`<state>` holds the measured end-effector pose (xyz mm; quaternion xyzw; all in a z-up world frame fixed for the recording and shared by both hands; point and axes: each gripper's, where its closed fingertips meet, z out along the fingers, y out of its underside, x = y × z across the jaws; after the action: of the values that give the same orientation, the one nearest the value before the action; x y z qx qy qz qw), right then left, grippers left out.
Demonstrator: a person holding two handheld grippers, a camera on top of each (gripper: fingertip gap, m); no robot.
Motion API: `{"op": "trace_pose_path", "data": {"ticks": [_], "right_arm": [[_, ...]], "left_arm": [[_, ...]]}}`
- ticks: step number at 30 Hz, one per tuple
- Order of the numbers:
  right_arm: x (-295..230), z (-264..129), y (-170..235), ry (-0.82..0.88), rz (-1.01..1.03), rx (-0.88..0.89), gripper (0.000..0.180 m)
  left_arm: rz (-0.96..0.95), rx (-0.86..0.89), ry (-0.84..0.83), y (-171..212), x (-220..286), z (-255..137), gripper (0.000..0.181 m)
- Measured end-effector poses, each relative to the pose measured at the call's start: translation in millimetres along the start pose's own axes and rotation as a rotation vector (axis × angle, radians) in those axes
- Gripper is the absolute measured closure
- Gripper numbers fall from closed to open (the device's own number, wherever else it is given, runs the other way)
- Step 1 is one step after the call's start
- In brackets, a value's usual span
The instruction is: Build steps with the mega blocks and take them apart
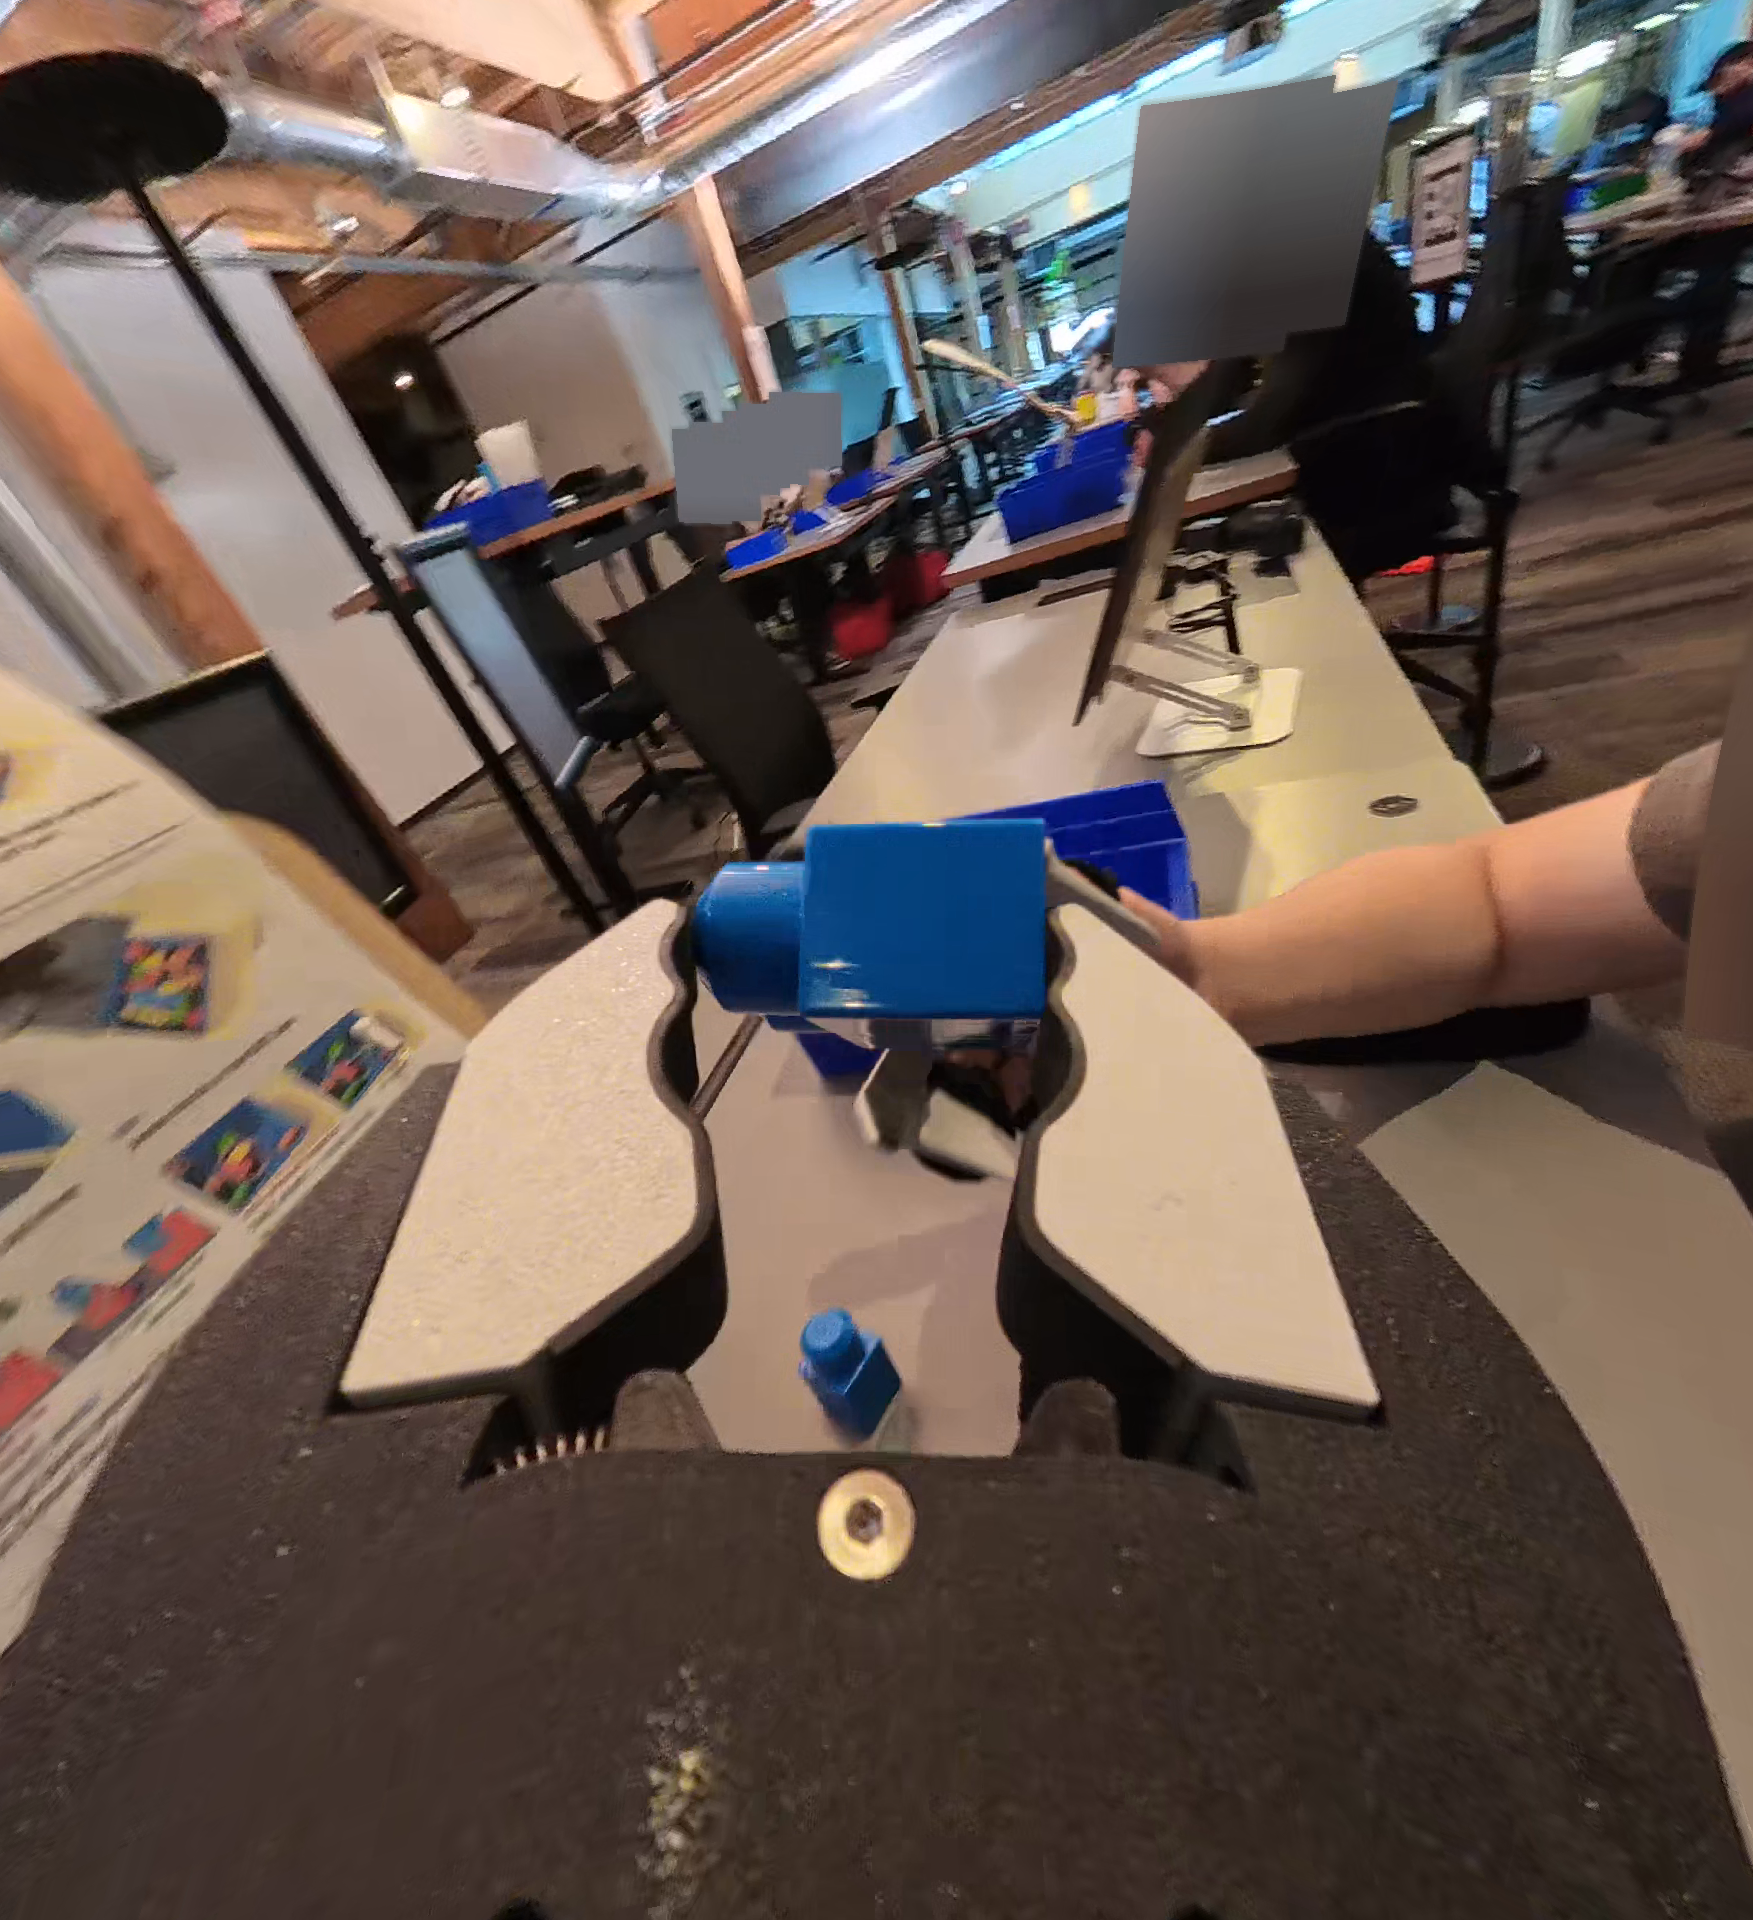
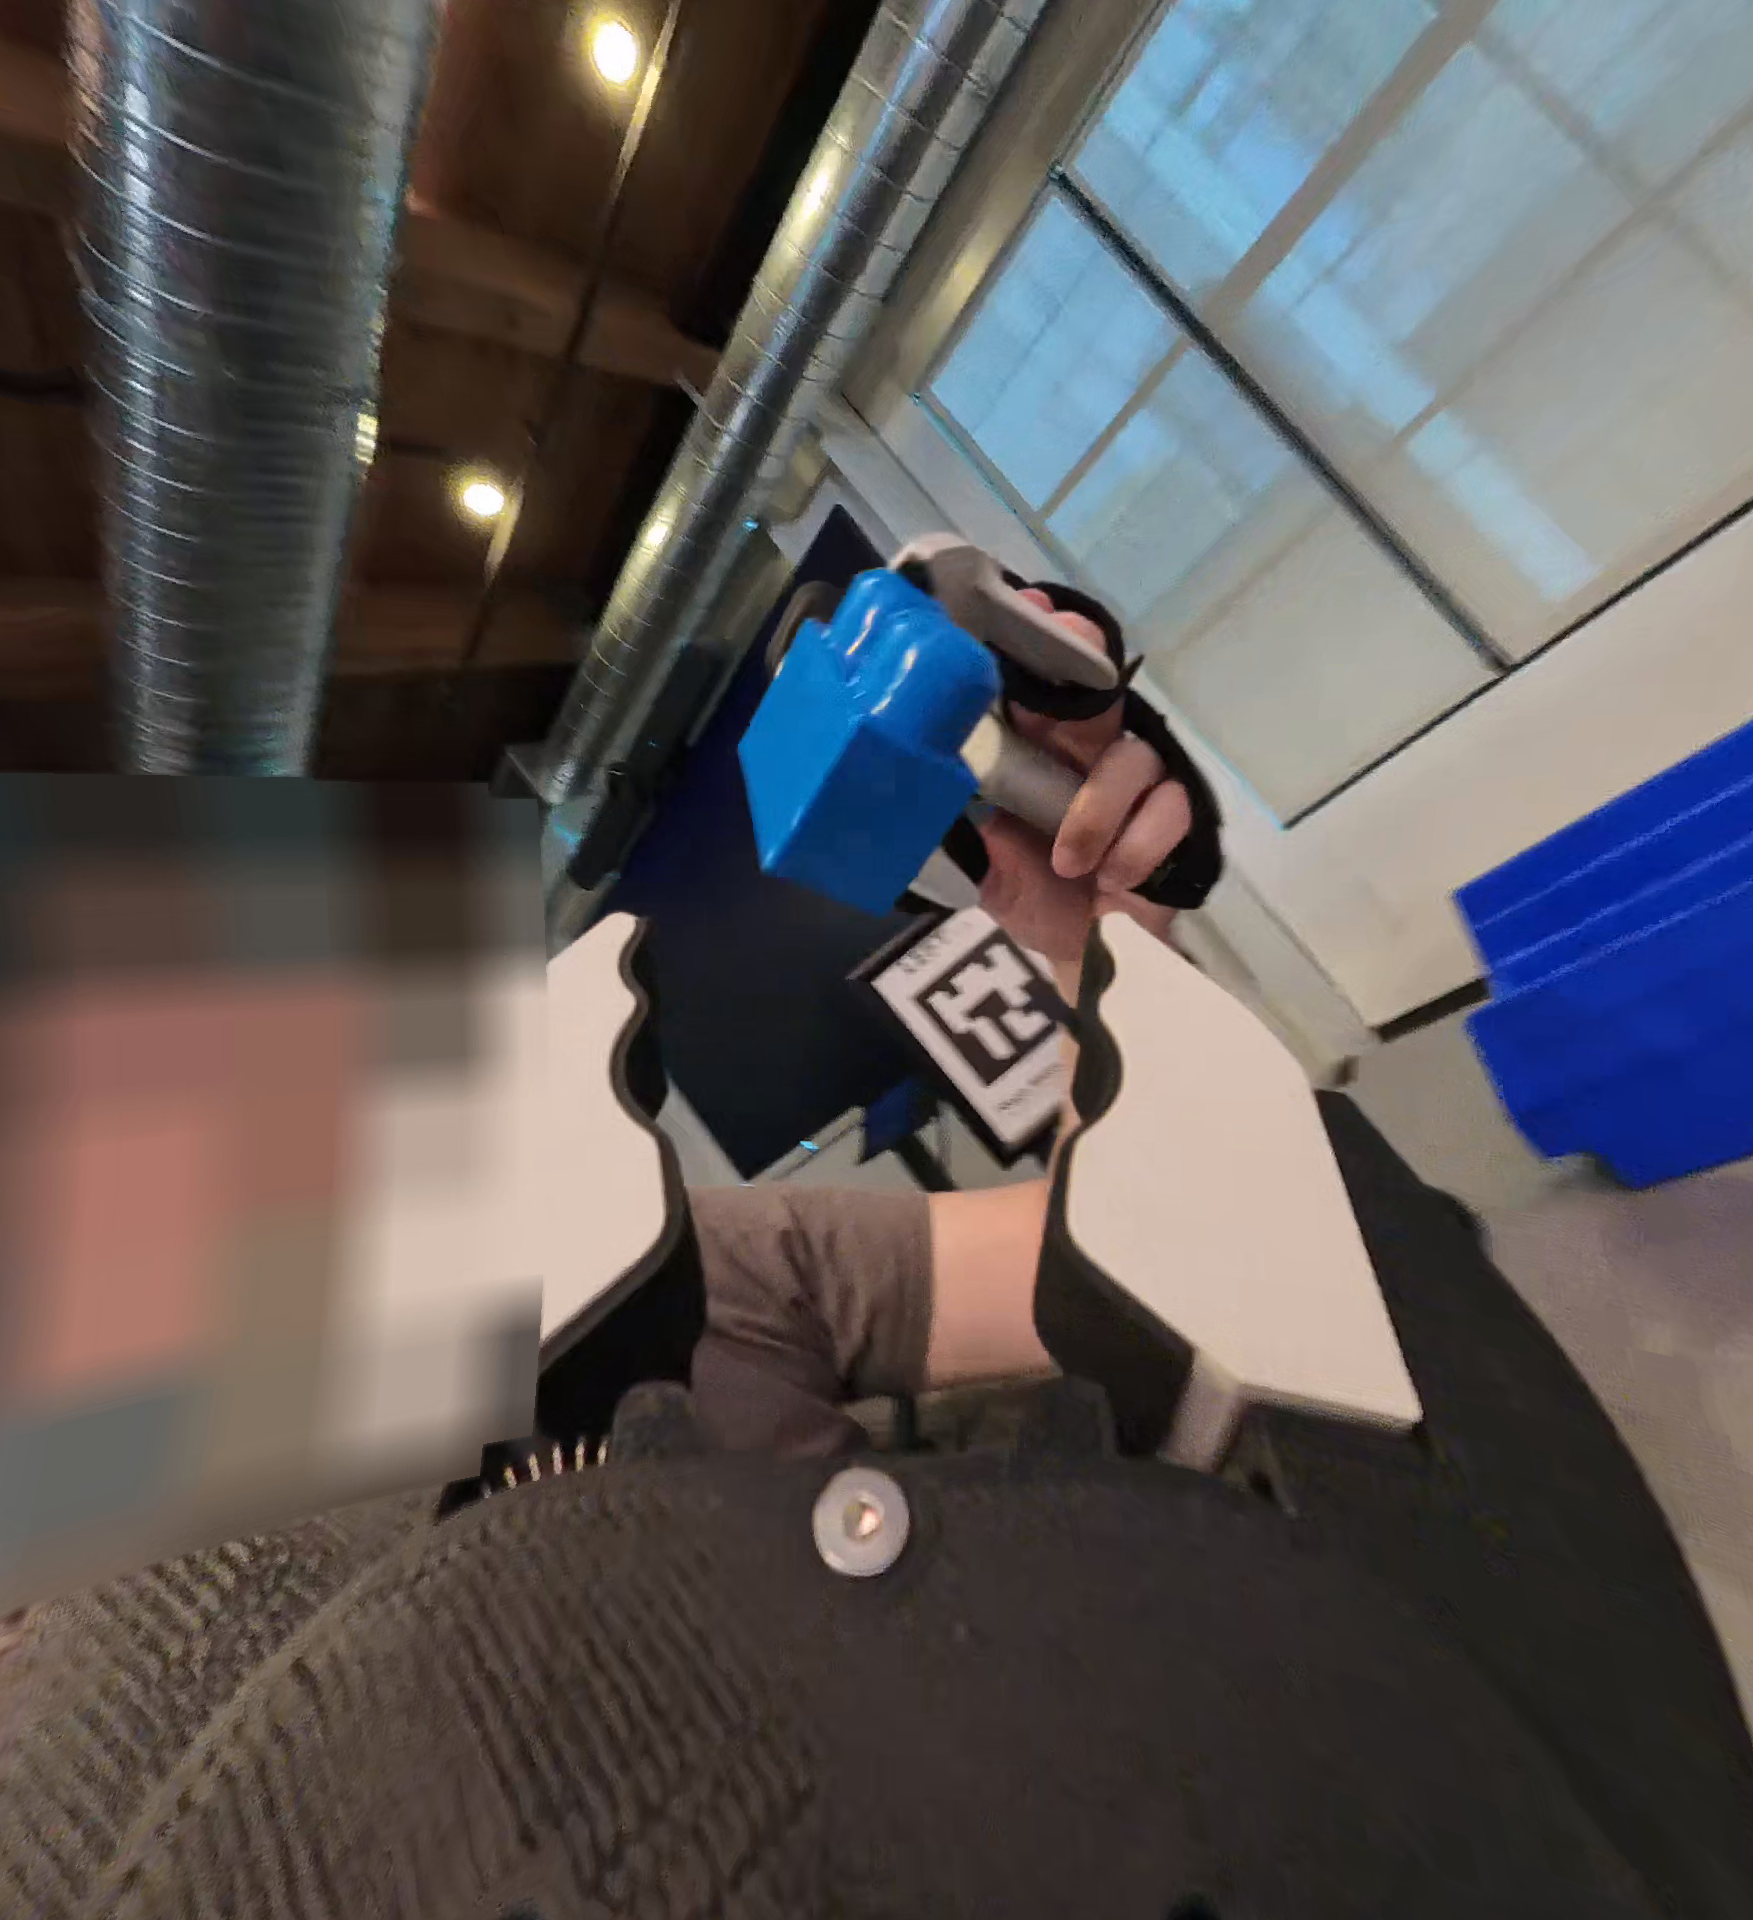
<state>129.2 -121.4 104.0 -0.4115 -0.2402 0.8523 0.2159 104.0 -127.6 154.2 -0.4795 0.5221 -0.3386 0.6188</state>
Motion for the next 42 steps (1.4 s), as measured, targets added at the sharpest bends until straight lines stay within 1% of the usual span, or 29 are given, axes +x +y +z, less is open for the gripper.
{"op": "trace_pose_path", "data": {"ticks": [2,4,5,6,7,9,10,11,13,15,17,18,20,21,23,25,27,29,32,35,36,39,40,42], "right_arm": [[-13,9,5,-0.109,0.084,0.017,0.103],[-25,13,7,-0.2,0.127,0.035,0.117],[-28,13,7,-0.216,0.13,0.04,0.124],[-28,13,8,-0.217,0.117,0.037,0.136],[-28,12,9,-0.208,0.1,0.03,0.139],[-23,10,9,-0.157,0.056,0.008,0.139],[-20,9,7,-0.121,0.011,0.004,0.14],[-17,7,5,-0.068,-0.05,-0.003,0.14],[-9,3,2,0.066,-0.232,-0.044,0.141],[-2,-3,-1,0.224,-0.466,-0.107,0.141],[0,-6,-3,0.341,-0.663,-0.174,0.141],[-2,-5,-2,0.37,-0.714,-0.204,0.141],[-6,-3,1,0.385,-0.752,-0.248,0.141],[-7,-3,3,0.388,-0.757,-0.267,0.141],[-5,-2,7,0.394,-0.756,-0.307,0.141],[-4,-1,9,0.392,-0.755,-0.312,0.141],[-2,0,11,0.393,-0.75,-0.316,0.141],[0,0,14,0.395,-0.755,-0.329,0.142],[-2,1,13,0.384,-0.758,-0.311,0.142],[-2,2,12,0.384,-0.792,-0.294,0.142],[-2,2,13,0.39,-0.804,-0.292,0.142],[-3,4,14,0.367,-0.785,-0.277,0.142],[-2,3,13,0.366,-0.782,-0.268,0.142],[-3,3,12,0.349,-0.79,-0.252,0.142]], "left_arm": [[0.027,0.003,0.03,-2,12,12,0.118],[0.03,0.009,0.073,-1,23,20,0.118],[0.018,0.001,0.083,3,25,23,0.118],[0.004,-0.006,0.095,7,27,24,0.118],[-0.016,-0.002,0.095,10,26,25,0.118],[-0.098,-0.004,0.076,16,19,22,0.119],[-0.161,0.007,0.077,17,17,20,0.105],[-0.23,0.008,0.092,17,16,18,0.099],[-0.38,0.0,0.093,23,10,16,0.095],[-0.524,0.006,0.11,28,7,16,0.096],[-0.592,-0.027,0.107,41,6,19,0.1],[-0.587,-0.059,0.093,49,6,21,0.102],[-0.565,-0.122,0.082,63,8,27,0.105],[-0.569,-0.12,0.096,63,11,29,0.106],[-0.599,-0.081,0.141,58,16,32,0.113],[-0.6,-0.108,0.187,62,23,34,0.121],[-0.581,-0.156,0.188,71,26,36,0.118],[-0.567,-0.144,0.193,70,28,38,0.121],[-0.556,-0.121,0.223,66,32,38,0.131],[-0.548,-0.147,0.215,72,34,41,0.117],[-0.546,-0.151,0.208,73,34,42,0.115],[-0.532,-0.1,0.24,68,37,43,0.128],[-0.523,-0.084,0.263,66,40,43,0.139],[-0.512,-0.069,0.26,64,40,44,0.14]]}}
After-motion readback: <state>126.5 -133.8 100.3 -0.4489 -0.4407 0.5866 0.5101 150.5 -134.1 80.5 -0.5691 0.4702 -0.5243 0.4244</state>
